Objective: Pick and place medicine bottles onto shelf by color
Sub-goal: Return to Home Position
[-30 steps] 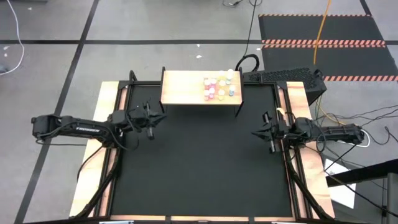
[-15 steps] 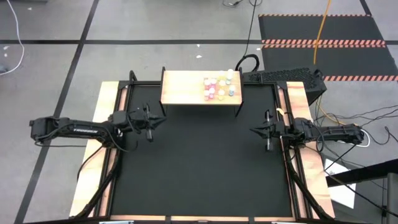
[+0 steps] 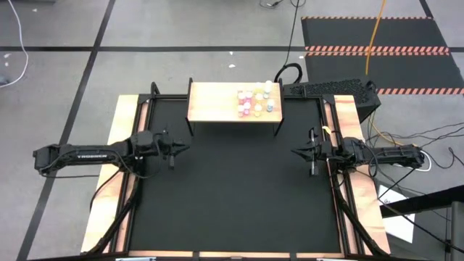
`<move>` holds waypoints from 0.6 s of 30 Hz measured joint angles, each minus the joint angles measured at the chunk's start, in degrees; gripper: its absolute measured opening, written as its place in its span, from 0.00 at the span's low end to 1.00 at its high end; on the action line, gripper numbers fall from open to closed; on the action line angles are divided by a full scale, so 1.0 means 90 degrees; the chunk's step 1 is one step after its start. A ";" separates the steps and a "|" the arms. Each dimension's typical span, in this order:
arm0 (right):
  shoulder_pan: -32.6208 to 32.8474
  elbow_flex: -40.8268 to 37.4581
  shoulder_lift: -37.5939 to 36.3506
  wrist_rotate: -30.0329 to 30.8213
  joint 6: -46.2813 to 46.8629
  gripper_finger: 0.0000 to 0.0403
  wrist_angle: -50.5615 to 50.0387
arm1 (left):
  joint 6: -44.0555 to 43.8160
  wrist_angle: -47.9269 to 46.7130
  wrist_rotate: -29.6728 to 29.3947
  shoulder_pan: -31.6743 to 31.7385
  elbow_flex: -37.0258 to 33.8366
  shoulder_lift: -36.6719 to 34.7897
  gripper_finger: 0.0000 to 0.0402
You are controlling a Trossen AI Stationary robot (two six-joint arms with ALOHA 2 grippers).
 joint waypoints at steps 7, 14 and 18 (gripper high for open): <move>0.0000 -0.0002 0.0000 0.0000 0.0001 0.00 0.0000 | 0.0328 -0.0247 -0.0608 0.0001 0.0000 0.0034 0.01; 0.0000 -0.0002 0.0000 -0.0002 0.0000 0.00 0.0000 | 0.0345 -0.0238 -0.0618 0.0001 0.0000 0.0034 0.08; 0.0000 -0.0002 0.0000 -0.0002 0.0000 0.00 0.0000 | 0.0345 -0.0230 -0.0620 0.0001 0.0000 0.0034 0.08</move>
